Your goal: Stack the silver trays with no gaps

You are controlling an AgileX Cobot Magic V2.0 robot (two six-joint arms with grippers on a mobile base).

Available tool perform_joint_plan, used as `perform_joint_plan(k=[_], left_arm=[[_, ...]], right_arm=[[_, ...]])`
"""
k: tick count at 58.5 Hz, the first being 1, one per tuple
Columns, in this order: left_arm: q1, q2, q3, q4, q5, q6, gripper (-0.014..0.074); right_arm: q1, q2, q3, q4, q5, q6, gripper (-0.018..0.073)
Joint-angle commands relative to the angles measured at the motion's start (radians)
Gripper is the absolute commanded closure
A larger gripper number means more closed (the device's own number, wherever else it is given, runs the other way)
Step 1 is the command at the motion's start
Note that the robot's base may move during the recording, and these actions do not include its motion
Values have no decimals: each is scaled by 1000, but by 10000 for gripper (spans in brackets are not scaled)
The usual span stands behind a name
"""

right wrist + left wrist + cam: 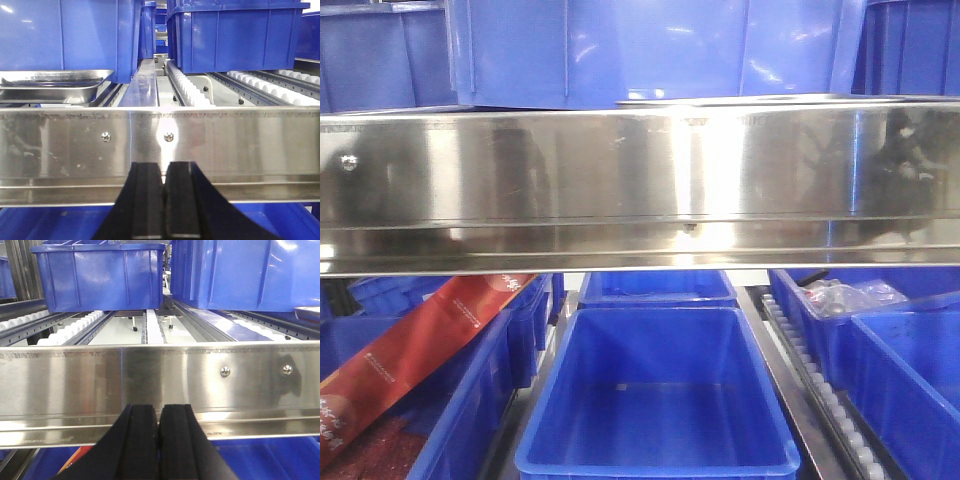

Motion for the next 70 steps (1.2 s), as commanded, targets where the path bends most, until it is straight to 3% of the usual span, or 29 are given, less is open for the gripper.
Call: perform_joint_plan(k=[1,70], left_arm=[[3,-4,-3,-5,-15,-1,604],[2,-4,-3,0,-16,-1,604]], right_arm=[[-4,-3,0,2,-23,-4,638],[-4,-3,0,2,-50,-4,638]])
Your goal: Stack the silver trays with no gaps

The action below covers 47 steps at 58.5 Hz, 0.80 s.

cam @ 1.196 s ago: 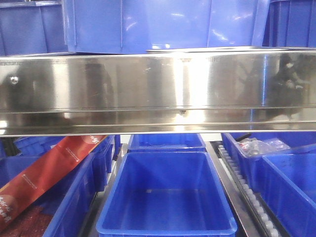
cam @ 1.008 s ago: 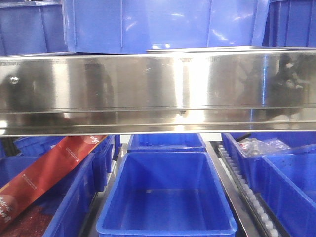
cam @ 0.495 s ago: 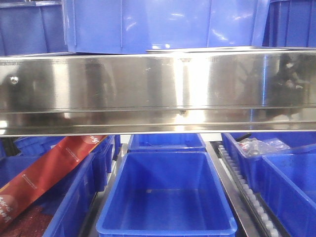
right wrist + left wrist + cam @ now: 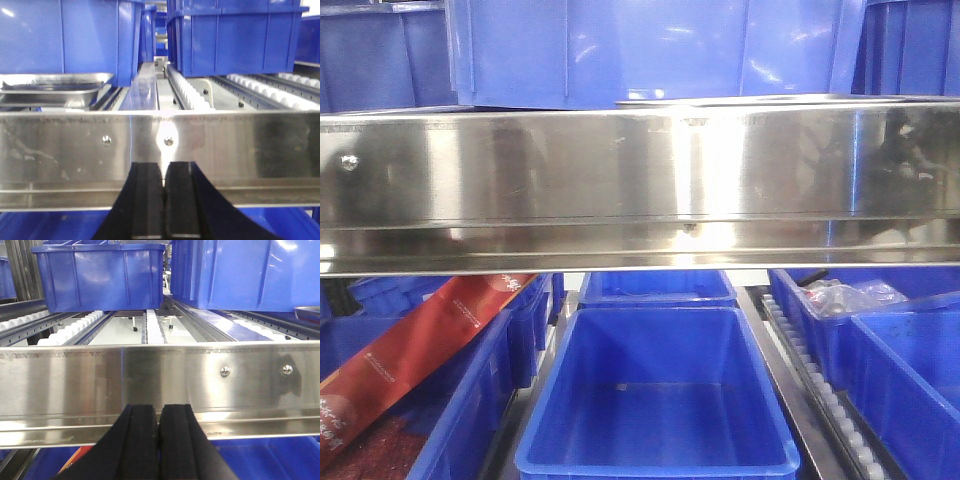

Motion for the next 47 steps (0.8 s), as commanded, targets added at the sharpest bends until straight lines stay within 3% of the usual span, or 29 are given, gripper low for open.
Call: perform_joint_plan(k=[1,18,25,36,43,47], left_arm=[[2,-4,-3,0,-16,-1,604],[2,-4,-3,0,-21,-1,604],[2,-4,-3,-9,-141,-1,604],[2,-4,-37,-182,-292,-10,604],[2,-4,-141,-221,-264,-10,604],[2,-4,-218,-221,-212,-10,604]], right_arm=[[-4,-3,0,2,-33,-4,638],[-4,-3,0,2,-156,-4,638],[-4,-3,0,2,-237,-4,638],[-4,-3,0,19,-321,16,638],[-4,-3,-29,133,-286,22,638],[-4,-3,-87,161,-195,22,638]])
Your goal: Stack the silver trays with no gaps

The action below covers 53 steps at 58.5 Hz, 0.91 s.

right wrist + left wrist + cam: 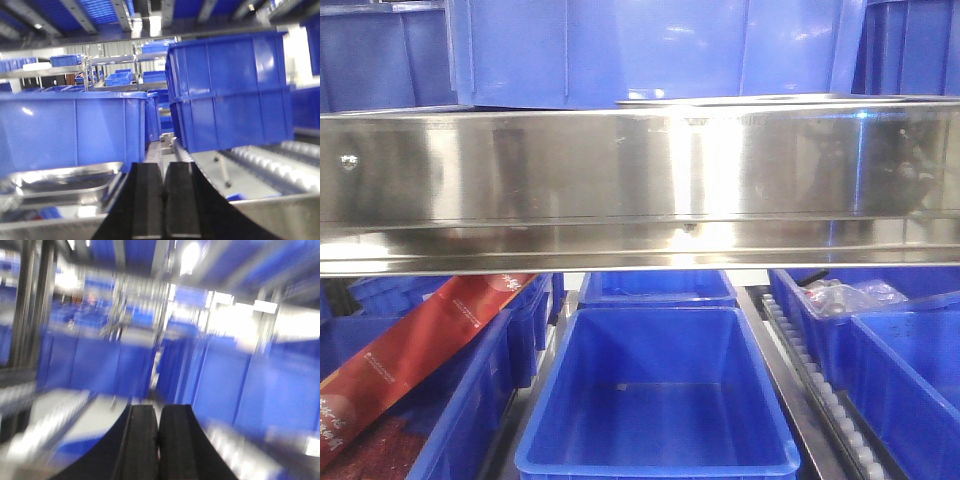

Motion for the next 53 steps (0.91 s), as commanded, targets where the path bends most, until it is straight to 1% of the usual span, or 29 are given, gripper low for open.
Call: perform_joint_plan(k=[1,5,8,11,13,16,19,22,25,29,31,36,42,45,48,53], left_arm=[[2,-2,-107,-16,38,-4,604],[2,-2,-187,-3,143,3,604],[2,-2,-248,26,228,6,604],[2,-2,-302,28,316,6,604],[2,-2,-344,47,371,6,604],[2,-2,-392,82,422,6,604],[2,0,-432,94,448,6,604],[2,26,-474,98,468,6,604],[2,64,-522,98,504,6,603],[2,123,-585,98,577,7,600],[2,157,-619,98,617,7,600],[2,262,-687,86,699,13,600],[2,384,-776,33,788,61,601],[2,453,-826,6,826,64,601],[2,516,-868,-6,859,64,603],[2,648,-944,-28,943,64,613]], right_arm=[[-4,-3,-74,57,72,3,638],[-4,-3,-144,57,167,3,638],[-4,-3,-183,57,210,3,638],[-4,-3,-228,57,250,3,638],[-4,-3,-259,57,277,3,638],[-4,-3,-318,57,324,3,638],[-4,-3,-367,57,371,3,638],[-4,-3,-426,57,413,3,638],[-4,16,-472,57,419,3,638],[-2,60,-526,57,439,3,638],[-2,90,-564,57,472,3,638],[-2,198,-656,66,587,3,638],[-2,335,-774,66,728,3,638],[-2,411,-840,66,791,3,638],[-2,478,-897,66,842,3,638],[-2,601,-1006,66,962,-64,638]])
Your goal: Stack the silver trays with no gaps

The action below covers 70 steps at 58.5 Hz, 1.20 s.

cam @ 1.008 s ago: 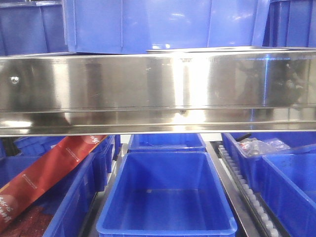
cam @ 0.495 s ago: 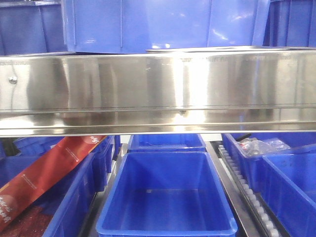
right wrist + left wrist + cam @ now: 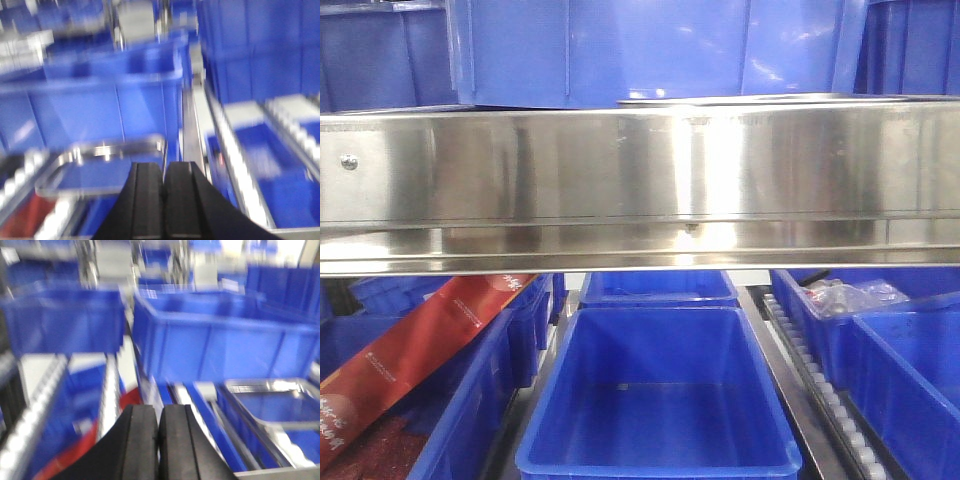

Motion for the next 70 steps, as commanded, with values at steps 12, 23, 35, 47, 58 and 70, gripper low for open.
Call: perform_joint_plan(k=[12,23,35,47,58,70], left_arm=[[-2,378,-176,-134,113,25,614],[-153,563,-311,-114,60,19,614],[-411,827,-524,275,105,-276,614],[-526,1087,-765,359,231,-368,614],[-555,1258,-872,401,293,-445,614],[-555,1331,-894,377,288,-479,612]], right_arm=[[-2,379,-283,-1,286,-61,638],[32,597,-411,21,371,-61,638],[173,771,-524,-50,352,-50,638],[218,879,-553,-65,244,-15,638],[218,960,-553,-111,224,-14,623],[218,1020,-553,-102,150,-14,255]])
